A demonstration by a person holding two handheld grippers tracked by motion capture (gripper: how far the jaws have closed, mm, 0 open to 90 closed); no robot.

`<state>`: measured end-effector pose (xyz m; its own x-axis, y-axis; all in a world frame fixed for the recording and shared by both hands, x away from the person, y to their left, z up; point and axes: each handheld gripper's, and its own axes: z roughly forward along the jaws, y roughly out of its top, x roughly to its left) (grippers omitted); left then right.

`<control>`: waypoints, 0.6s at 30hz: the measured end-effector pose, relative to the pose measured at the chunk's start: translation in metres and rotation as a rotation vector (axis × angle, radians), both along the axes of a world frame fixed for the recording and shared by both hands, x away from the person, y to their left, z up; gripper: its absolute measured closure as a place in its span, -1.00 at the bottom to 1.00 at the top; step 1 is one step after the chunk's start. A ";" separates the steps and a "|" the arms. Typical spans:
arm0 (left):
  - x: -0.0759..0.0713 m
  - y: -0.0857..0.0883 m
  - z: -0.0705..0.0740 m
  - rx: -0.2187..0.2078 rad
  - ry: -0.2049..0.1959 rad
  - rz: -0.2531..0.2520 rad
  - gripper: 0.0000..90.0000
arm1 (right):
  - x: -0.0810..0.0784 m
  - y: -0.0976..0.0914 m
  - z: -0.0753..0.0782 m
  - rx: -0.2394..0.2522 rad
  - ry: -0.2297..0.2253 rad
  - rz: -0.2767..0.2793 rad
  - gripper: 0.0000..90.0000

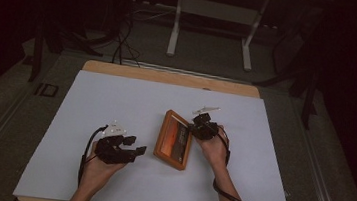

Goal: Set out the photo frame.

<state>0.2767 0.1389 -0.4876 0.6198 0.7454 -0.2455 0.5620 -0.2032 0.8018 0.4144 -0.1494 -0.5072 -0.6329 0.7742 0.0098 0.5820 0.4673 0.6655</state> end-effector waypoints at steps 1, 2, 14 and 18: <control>0.000 0.000 0.000 0.000 0.000 0.000 -0.11 | 0.000 0.000 0.000 0.000 0.000 0.000 1.00; -0.001 -0.005 0.000 0.003 0.002 -0.016 -0.14 | 0.000 0.000 0.000 -0.001 -0.003 0.000 1.00; 0.002 -0.036 -0.005 -0.006 0.036 -0.060 -0.38 | 0.000 0.001 0.000 -0.007 -0.004 0.002 1.00; 0.012 -0.040 -0.007 -0.048 0.074 -0.051 -0.36 | 0.000 0.001 0.000 -0.012 -0.004 0.005 1.00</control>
<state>0.2886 0.0994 -0.4949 0.6355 0.6998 -0.3262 0.6096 -0.1955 0.7682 0.4145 -0.1482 -0.5067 -0.6370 0.7708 -0.0020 0.5770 0.4785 0.6619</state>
